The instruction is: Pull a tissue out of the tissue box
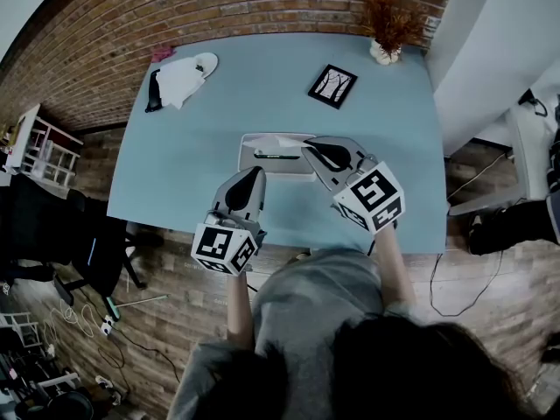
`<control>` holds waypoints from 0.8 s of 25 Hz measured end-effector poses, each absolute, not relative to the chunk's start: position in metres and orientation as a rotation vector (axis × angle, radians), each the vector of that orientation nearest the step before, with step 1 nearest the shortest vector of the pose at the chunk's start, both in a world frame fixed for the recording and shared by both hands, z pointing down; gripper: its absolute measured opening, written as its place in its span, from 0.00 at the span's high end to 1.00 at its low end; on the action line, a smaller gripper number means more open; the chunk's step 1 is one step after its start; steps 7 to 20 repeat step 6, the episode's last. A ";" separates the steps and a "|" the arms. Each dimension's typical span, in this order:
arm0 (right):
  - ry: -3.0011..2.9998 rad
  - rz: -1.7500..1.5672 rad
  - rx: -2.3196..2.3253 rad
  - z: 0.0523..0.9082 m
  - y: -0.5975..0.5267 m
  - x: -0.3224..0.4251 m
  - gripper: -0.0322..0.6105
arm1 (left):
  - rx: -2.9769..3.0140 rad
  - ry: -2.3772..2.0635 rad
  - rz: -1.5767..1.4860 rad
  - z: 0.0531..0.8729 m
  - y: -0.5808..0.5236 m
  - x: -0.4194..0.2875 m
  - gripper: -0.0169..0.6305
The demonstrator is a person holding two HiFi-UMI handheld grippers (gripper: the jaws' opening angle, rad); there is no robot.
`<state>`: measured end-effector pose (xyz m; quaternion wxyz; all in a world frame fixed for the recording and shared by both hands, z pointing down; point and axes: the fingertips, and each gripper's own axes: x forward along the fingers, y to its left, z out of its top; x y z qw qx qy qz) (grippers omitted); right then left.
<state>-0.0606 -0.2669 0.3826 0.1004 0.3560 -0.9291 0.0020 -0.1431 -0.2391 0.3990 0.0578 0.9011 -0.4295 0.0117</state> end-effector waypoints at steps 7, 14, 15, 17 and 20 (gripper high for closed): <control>-2.754 0.016 1.049 0.387 -0.268 -0.058 0.95 | 2.736 -1.297 0.053 0.402 -0.240 -0.140 0.97; -2.754 0.016 1.049 0.387 -0.268 -0.058 0.95 | 2.736 -1.297 0.053 0.402 -0.240 -0.140 0.97; -2.754 0.016 1.049 0.387 -0.268 -0.058 0.95 | 2.736 -1.297 0.053 0.402 -0.240 -0.140 0.97; -2.754 0.016 1.049 0.387 -0.268 -0.058 0.95 | 2.736 -1.297 0.053 0.402 -0.240 -0.140 0.97; -2.754 0.016 1.049 0.387 -0.268 -0.058 0.95 | 2.736 -1.297 0.053 0.402 -0.240 -0.140 0.97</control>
